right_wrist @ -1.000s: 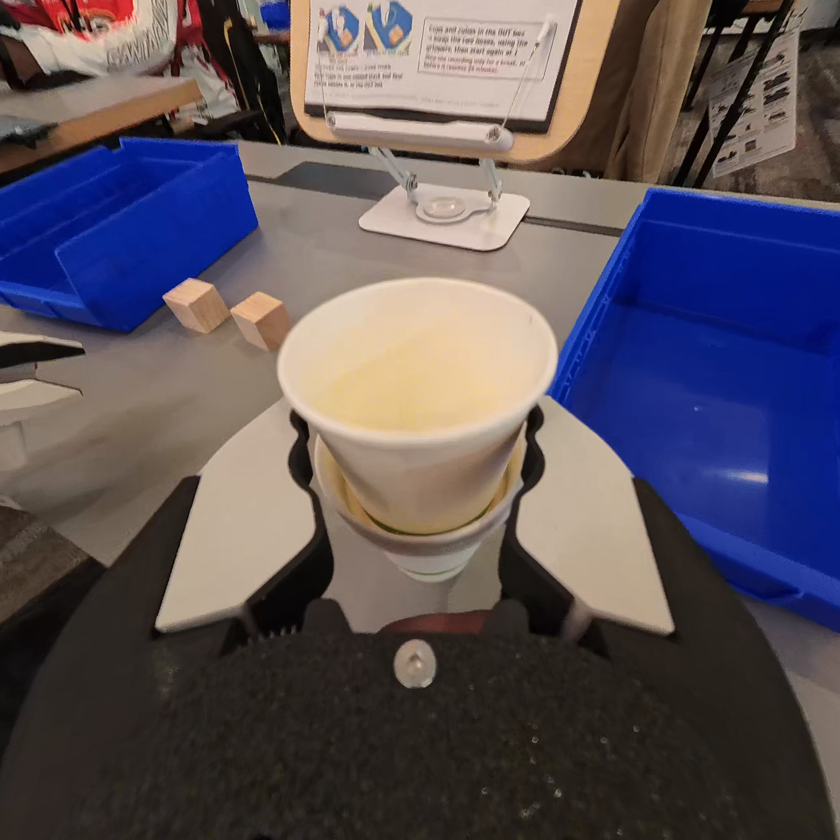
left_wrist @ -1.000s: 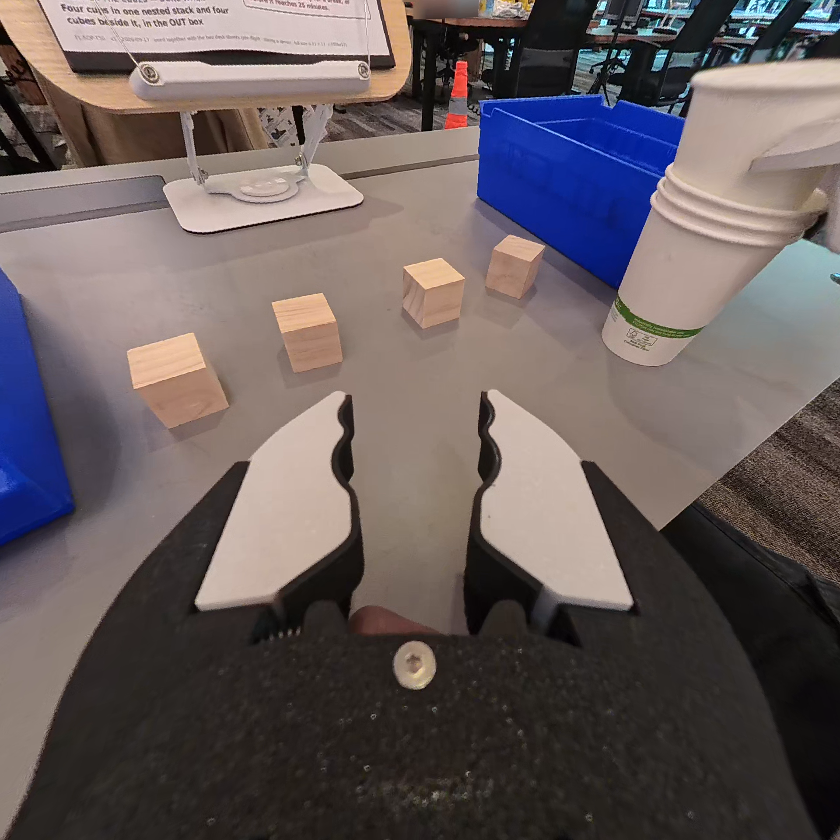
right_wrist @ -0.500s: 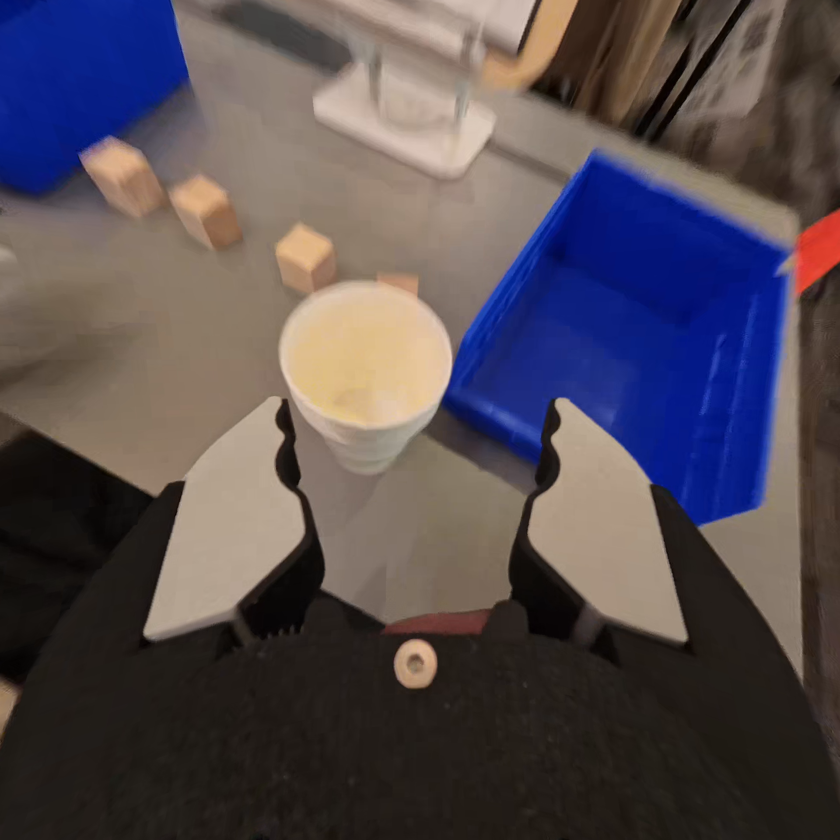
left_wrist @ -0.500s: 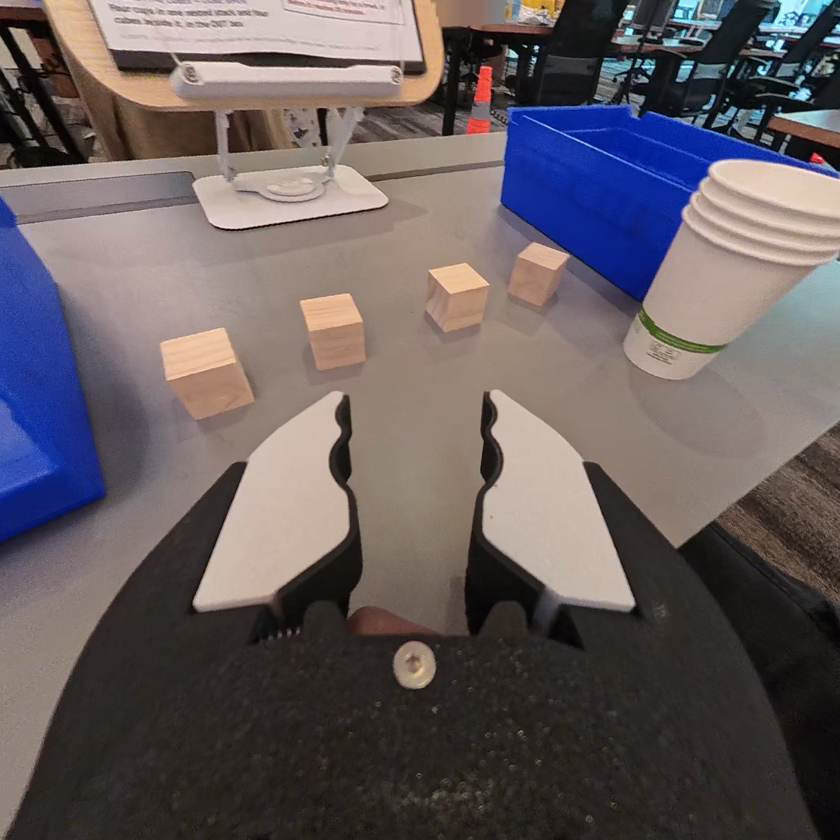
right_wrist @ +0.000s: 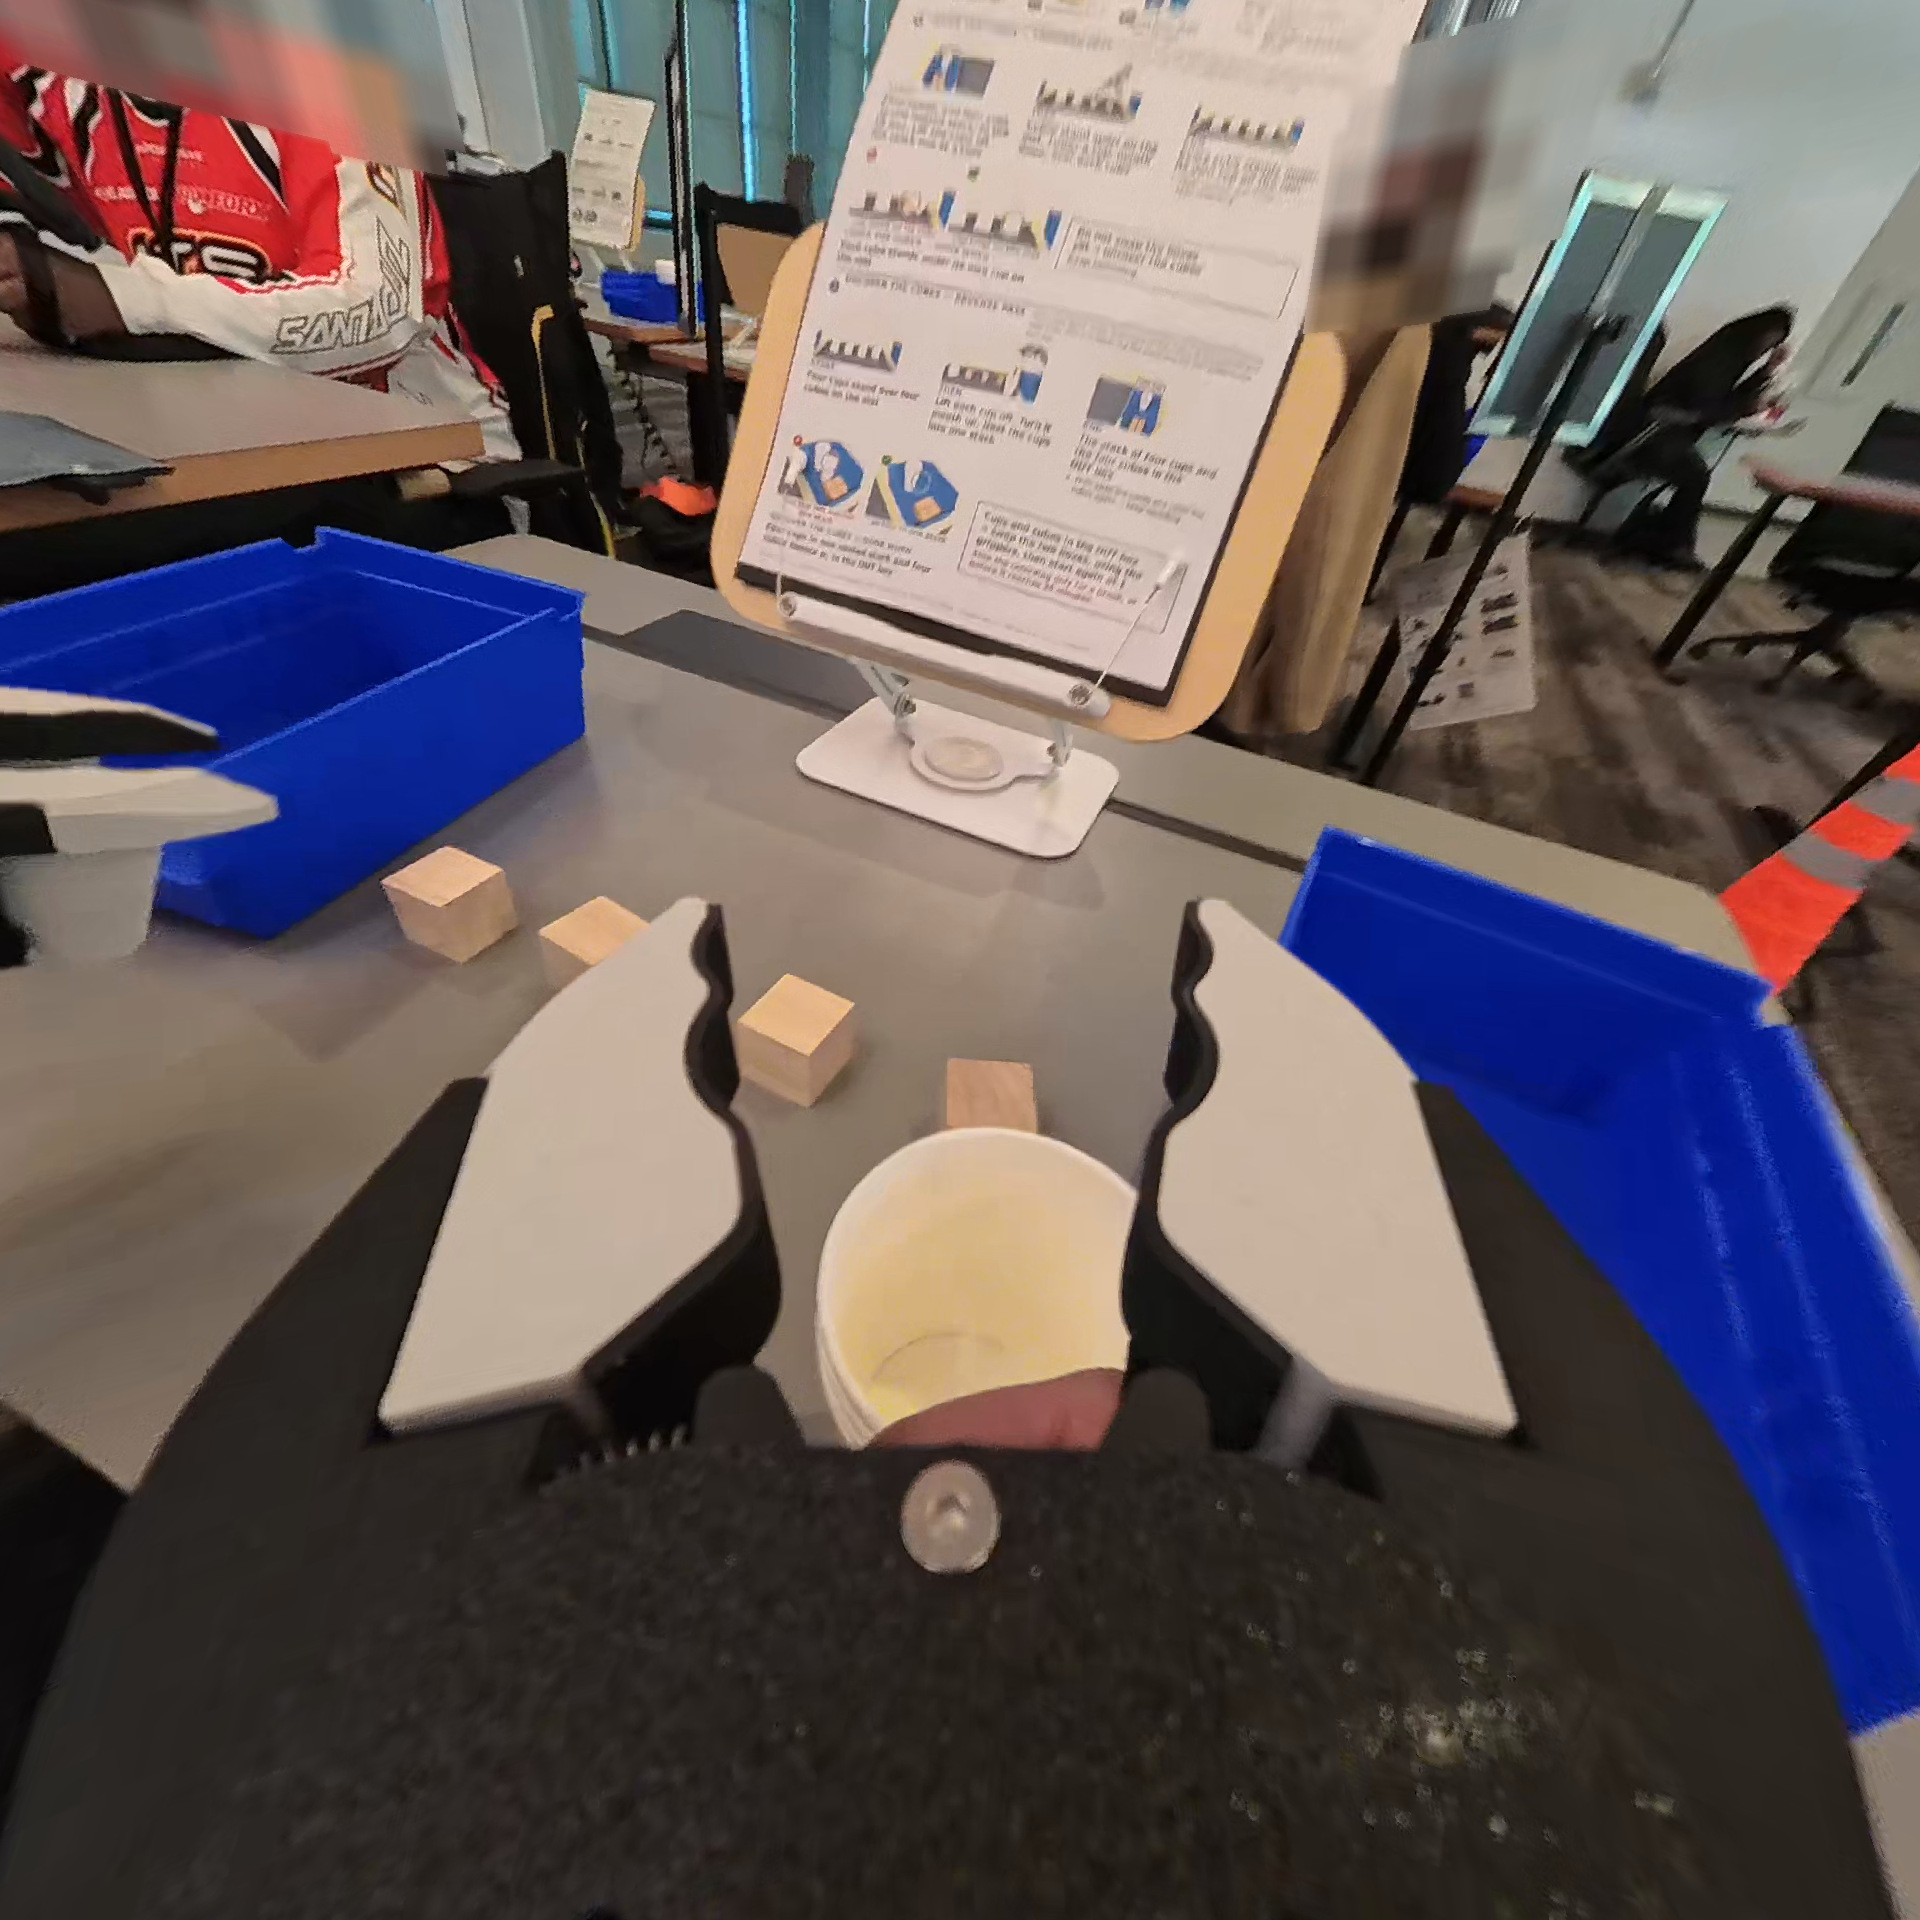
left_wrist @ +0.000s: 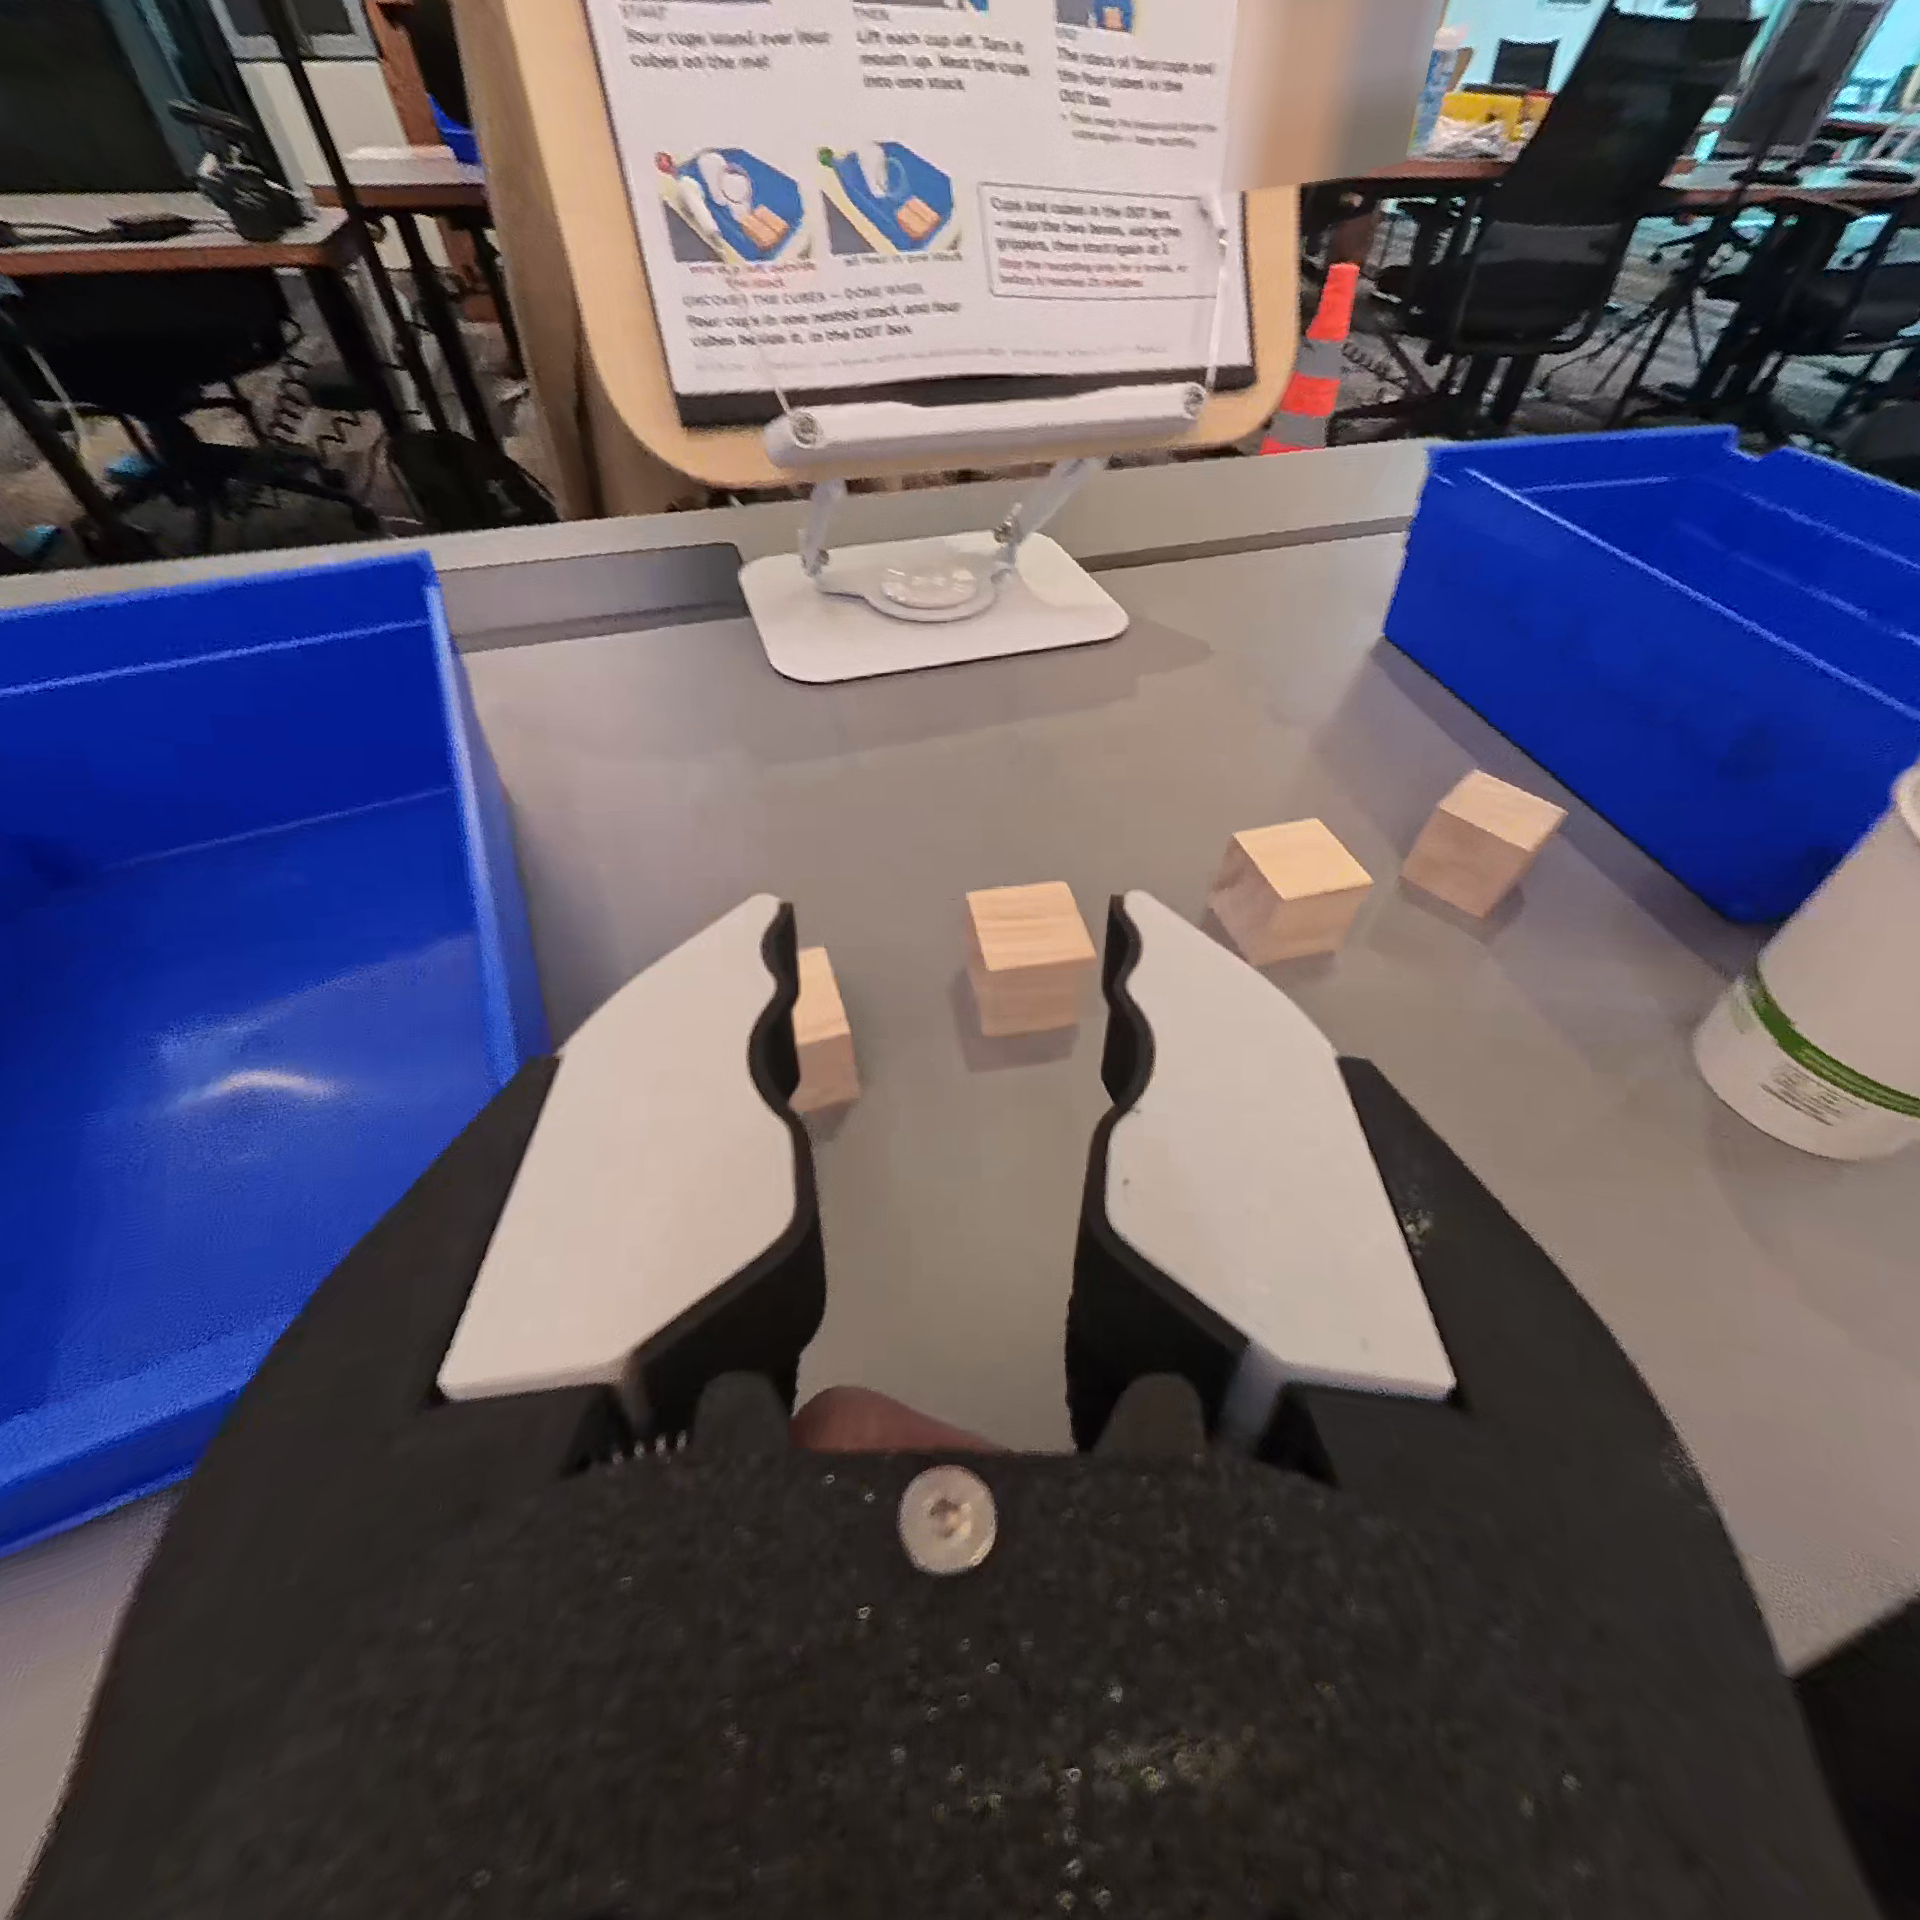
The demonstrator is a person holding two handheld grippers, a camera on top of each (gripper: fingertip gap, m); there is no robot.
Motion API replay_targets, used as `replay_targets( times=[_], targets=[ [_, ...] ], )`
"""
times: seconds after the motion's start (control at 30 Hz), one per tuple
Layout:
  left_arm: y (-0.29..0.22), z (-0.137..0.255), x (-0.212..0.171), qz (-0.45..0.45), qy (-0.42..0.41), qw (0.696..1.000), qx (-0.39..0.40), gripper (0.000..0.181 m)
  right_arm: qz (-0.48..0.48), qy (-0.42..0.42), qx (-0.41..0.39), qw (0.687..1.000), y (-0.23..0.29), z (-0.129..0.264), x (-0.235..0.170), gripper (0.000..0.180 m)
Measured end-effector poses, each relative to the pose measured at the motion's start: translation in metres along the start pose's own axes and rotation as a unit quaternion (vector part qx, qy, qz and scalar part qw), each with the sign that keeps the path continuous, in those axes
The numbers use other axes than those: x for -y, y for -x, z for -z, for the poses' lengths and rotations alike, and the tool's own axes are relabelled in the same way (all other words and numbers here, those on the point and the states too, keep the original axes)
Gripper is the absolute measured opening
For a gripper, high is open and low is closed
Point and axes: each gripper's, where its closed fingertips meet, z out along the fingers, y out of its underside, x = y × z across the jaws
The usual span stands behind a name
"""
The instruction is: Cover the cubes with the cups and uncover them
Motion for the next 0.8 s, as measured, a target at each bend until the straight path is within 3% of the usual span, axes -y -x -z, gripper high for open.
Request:
replay_targets(
  times=[0.23,0.53,0.8],
  targets=[
    [0.009,-0.013,0.02,0.003,-0.02,0.999,0.041,0.054,0.027,0.004,0.013,1.0,0.008,-0.013,0.01,0.084],
    [0.004,0.007,0.033,0.008,-0.029,0.999,0.019,0.054,-0.006,-0.028,-0.009,1.0,-0.022,0.006,0.012,0.08],
    [0.008,0.003,0.033,0.02,-0.019,1.0,0.012,0.055,-0.032,-0.023,0.005,0.999,-0.021,-0.003,-0.002,0.082]
  ],
)
